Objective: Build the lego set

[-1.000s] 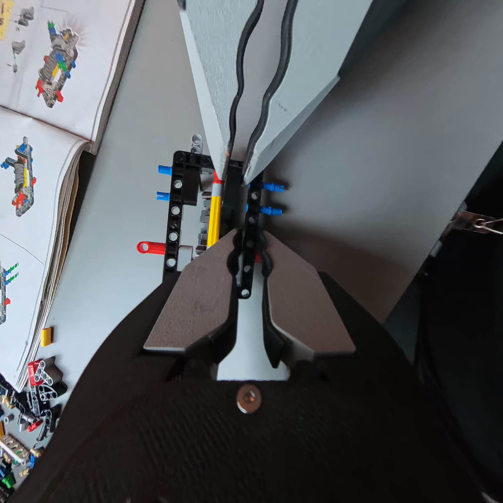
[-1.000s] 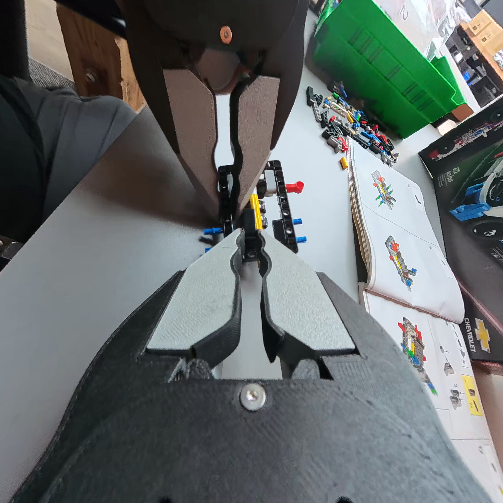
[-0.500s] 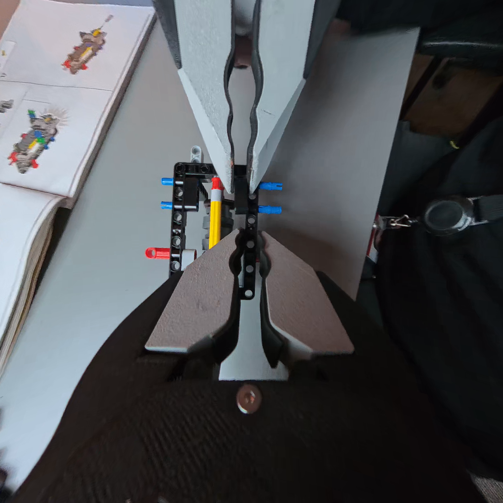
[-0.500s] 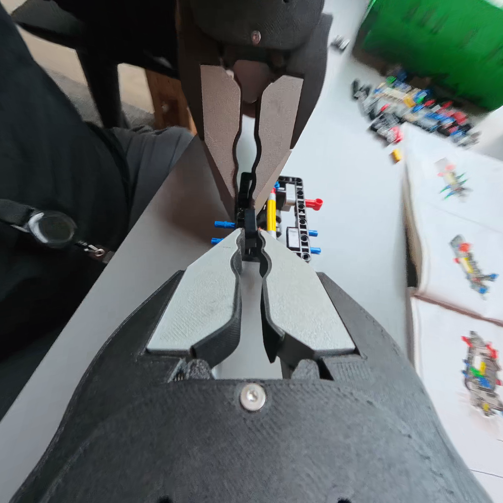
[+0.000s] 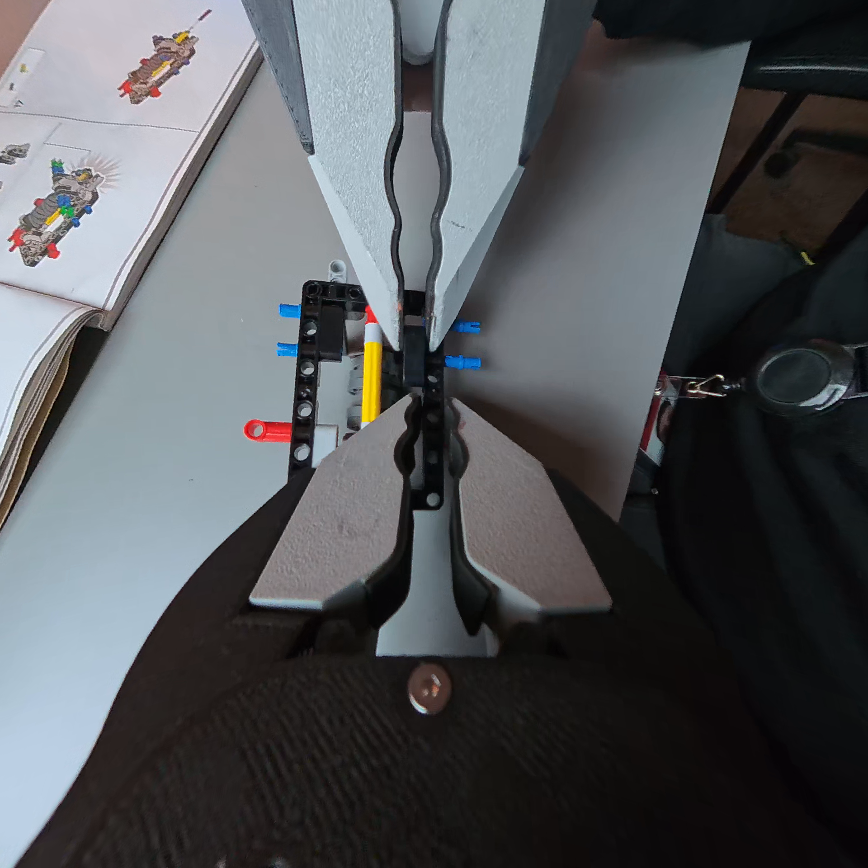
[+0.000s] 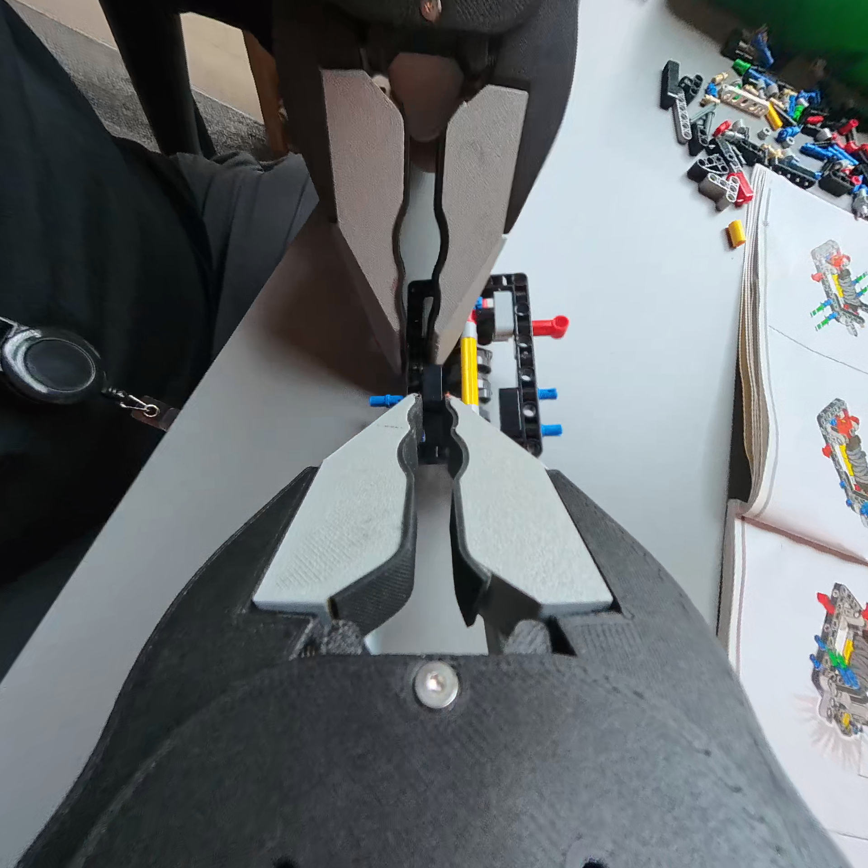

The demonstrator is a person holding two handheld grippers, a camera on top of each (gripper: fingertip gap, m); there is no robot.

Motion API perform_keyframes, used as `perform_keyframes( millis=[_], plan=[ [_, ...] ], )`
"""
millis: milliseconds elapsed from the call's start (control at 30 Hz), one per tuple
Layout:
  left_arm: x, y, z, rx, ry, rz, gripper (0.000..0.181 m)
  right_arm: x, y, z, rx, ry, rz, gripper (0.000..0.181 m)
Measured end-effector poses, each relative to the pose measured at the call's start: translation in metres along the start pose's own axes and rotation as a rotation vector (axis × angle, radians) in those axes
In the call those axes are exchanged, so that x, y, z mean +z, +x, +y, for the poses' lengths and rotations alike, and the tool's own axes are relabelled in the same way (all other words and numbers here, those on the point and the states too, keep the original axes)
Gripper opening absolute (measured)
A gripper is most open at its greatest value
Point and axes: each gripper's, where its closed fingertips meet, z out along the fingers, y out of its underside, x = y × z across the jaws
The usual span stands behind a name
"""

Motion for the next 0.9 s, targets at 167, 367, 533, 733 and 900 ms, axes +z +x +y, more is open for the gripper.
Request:
perform_keyframes(
  millis=[167, 367, 533, 733, 900],
  plan=[
    [-0.002, -0.001, -0.004, 0.025, 0.006, -0.080, 0.015, 0.000, 0.001, 0.006, 0.016, 0.007, 0.000, 0.004],
    [0.004, 0.000, -0.007, 0.102, -0.013, -0.182, 0.027, 0.000, 0.001, 0.006, -0.033, 0.029, 0.025, 0.004],
    [0.008, 0.001, -0.009, 0.118, -0.008, -0.188, 0.027, 0.002, 0.000, 0.005, -0.094, 0.085, 0.041, 0.004],
    [0.008, -0.003, -0.012, 0.091, 0.023, -0.161, 0.015, 0.000, -0.002, 0.004, -0.110, 0.145, 0.042, 0.004],
    [0.008, -0.001, -0.010, 0.136, -0.019, -0.142, 0.016, 0.000, -0.004, 0.004, -0.112, 0.166, 0.031, 0.004]
  ],
)
